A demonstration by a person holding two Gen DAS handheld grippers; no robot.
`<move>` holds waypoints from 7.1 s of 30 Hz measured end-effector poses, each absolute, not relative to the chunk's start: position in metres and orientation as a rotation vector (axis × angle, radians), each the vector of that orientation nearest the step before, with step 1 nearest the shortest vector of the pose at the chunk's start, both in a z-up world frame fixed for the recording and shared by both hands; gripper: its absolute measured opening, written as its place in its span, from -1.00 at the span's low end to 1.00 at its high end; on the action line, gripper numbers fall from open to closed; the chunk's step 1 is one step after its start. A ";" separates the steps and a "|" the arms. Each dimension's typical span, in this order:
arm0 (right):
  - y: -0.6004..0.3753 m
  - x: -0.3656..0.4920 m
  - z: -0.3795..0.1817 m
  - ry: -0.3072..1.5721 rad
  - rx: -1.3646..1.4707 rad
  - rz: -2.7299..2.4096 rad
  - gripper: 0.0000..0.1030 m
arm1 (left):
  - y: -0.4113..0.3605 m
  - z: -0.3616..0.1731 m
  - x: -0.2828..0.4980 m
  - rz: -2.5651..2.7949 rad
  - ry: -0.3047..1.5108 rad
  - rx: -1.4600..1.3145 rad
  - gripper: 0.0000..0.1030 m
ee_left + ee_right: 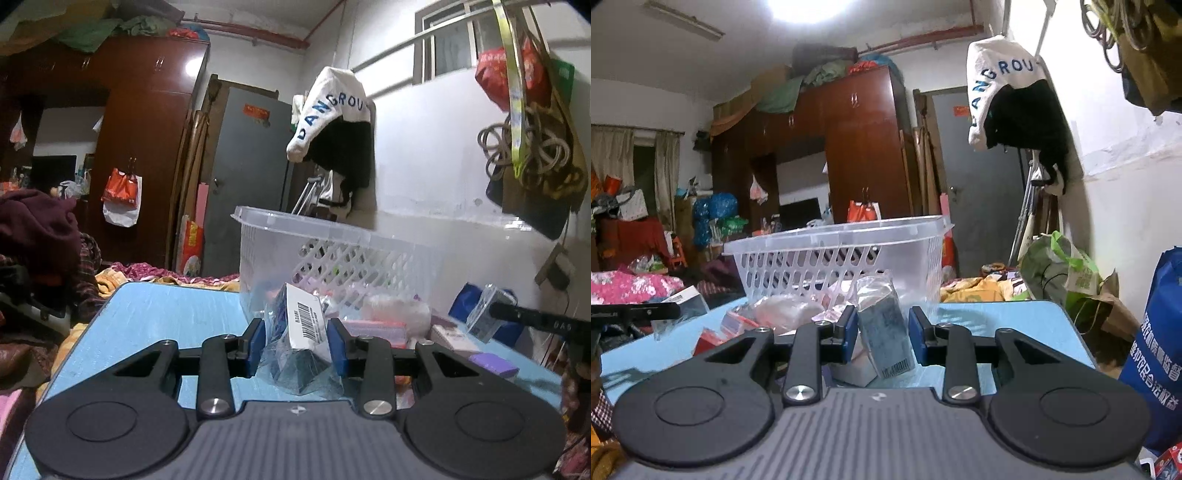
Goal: Organize objects
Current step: 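Grasp a labeled clear bag with the left gripper while the right grasps a labeled packet, then move both items over the white basket and release them, then grasp a clear bag with white item in right gripper while left grasps another clear bag, then carry both bags over the white basket and open both grippers, then grasp the purple box with the right gripper while the left grasps the red gift box, then carry both boxes over the white basket and open both grippers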
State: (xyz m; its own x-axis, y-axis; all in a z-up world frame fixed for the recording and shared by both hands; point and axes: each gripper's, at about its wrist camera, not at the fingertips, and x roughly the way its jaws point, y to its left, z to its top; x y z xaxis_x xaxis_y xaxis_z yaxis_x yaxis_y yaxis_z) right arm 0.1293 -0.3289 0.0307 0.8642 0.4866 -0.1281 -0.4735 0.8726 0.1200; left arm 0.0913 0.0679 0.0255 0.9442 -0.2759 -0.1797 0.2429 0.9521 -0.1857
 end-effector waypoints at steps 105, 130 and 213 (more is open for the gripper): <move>-0.317 0.102 0.038 0.194 0.019 0.465 -0.06 | 0.018 0.060 0.081 -0.176 0.117 -0.092 0.00; -0.306 0.106 0.051 0.188 0.067 0.585 1.00 | 0.003 0.076 0.127 -0.273 0.298 -0.134 0.82; -0.334 0.080 0.022 0.177 0.030 0.471 0.02 | 0.013 0.012 0.062 -0.159 0.211 -0.113 0.03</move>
